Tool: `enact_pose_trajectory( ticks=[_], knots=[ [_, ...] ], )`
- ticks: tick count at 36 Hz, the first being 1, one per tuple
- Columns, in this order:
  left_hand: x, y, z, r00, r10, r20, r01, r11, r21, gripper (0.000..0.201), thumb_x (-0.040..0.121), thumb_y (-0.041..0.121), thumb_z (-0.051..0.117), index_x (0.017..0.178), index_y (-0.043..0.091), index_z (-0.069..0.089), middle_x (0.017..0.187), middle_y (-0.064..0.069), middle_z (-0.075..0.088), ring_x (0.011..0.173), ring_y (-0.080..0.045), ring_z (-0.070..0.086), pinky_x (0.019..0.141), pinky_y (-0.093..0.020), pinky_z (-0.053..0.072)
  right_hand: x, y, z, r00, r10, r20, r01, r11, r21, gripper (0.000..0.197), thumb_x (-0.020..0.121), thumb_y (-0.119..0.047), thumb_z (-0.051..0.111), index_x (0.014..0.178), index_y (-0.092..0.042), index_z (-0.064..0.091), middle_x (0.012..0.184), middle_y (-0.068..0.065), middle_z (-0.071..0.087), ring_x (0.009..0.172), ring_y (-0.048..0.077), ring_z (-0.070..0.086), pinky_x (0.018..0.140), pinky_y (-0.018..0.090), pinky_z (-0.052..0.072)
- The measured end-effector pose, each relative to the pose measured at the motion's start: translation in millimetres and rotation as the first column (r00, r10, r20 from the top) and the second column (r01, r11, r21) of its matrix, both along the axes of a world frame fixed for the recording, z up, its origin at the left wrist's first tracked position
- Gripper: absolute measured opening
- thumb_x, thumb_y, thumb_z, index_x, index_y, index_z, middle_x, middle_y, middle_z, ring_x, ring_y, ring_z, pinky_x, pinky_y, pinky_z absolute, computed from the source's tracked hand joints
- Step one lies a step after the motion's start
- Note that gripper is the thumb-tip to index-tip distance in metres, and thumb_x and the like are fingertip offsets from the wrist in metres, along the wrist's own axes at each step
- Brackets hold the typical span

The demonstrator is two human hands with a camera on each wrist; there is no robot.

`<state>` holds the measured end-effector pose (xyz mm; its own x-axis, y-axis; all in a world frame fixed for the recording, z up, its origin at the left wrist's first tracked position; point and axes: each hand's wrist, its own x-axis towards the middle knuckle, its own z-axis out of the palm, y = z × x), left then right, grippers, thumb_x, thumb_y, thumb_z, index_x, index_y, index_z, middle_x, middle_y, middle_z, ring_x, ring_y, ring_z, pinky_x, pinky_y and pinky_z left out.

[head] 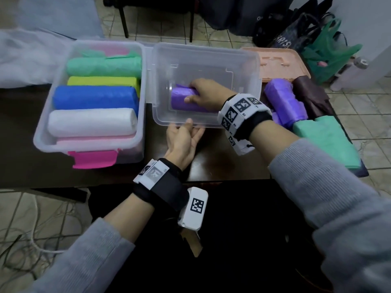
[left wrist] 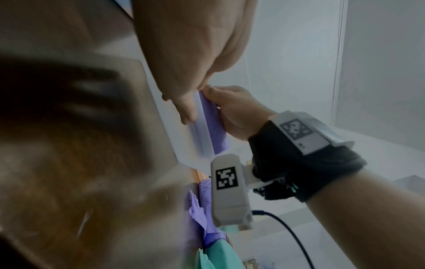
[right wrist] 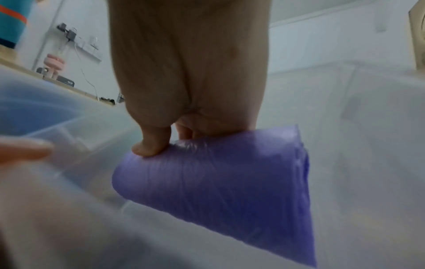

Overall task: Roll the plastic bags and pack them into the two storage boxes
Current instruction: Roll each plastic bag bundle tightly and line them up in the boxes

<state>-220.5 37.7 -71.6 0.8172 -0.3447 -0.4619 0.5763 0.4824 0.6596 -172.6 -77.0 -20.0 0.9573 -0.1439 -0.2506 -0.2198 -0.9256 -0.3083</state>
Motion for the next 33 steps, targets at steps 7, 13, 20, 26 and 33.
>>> enact_pose_trajectory(
  ticks=[7, 13, 20, 26, 33],
  knots=[
    [1, 1, -3, 1.0, -0.016, 0.017, 0.016, 1.0, -0.027, 0.038, 0.099, -0.002, 0.034, 0.137, -0.001, 0.038, 0.115, -0.019, 0.056, 0.093, -0.025, 0.062, 0.08, -0.032, 0.053, 0, 11, -17, 1.0, 0.009, -0.003, -0.009, 0.997, 0.072, 0.042, 0.093, -0.031, 0.055, 0.126, -0.006, 0.049, 0.129, 0.017, 0.053, 0.117, 0.031, 0.05, 0.098, 0.036, 0.039],
    [2, 1, -2, 1.0, 0.004, 0.004, -0.004, 0.998, -0.058, 0.036, 0.099, -0.004, 0.034, 0.134, 0.0, 0.04, 0.098, -0.012, 0.062, 0.092, -0.025, 0.063, 0.073, -0.032, 0.055, -5, 6, -23, 0.998, 0.01, 0.069, -0.004, 0.996, -0.085, 0.05, 0.093, -0.047, 0.049, 0.137, -0.024, 0.045, 0.134, 0.013, 0.039, 0.131, 0.031, 0.03, 0.107, 0.042, 0.026],
    [3, -1, -5, 1.0, 0.022, -0.004, -0.022, 1.0, 0.006, 0.018, 0.098, -0.004, 0.039, 0.112, 0.005, 0.043, 0.082, -0.011, 0.053, 0.084, -0.024, 0.058, 0.086, -0.035, 0.051, -20, -9, -12, 0.881, -0.389, 0.269, 0.322, 0.91, 0.26, 0.049, 0.099, -0.03, 0.044, 0.143, -0.013, 0.034, 0.145, 0.016, 0.032, 0.136, 0.031, 0.027, 0.111, 0.037, 0.023],
    [4, -2, -8, 1.0, 0.026, -0.003, -0.026, 1.0, 0.007, 0.015, 0.097, -0.004, 0.04, 0.11, 0.0, 0.046, 0.071, -0.006, 0.04, 0.092, -0.03, 0.047, 0.082, -0.038, 0.056, -46, -20, -4, 0.883, -0.469, -0.013, 0.456, 0.852, 0.259, 0.038, 0.098, -0.018, 0.04, 0.131, 0.001, 0.043, 0.129, 0.019, 0.051, 0.117, 0.032, 0.049, 0.09, 0.03, 0.038],
    [1, 1, 1, 1.0, 0.009, 0.001, -0.009, 1.0, 0.002, 0.04, 0.097, -0.005, 0.039, 0.136, -0.009, 0.031, 0.083, -0.01, 0.055, 0.085, -0.026, 0.063, 0.074, -0.033, 0.055, -52, -18, -12, 0.891, -0.452, -0.043, 0.45, 0.864, 0.224, 0.044, 0.098, -0.015, 0.04, 0.139, -0.002, 0.032, 0.13, 0.02, 0.05, 0.119, 0.033, 0.05, 0.086, 0.029, 0.036]
  ],
)
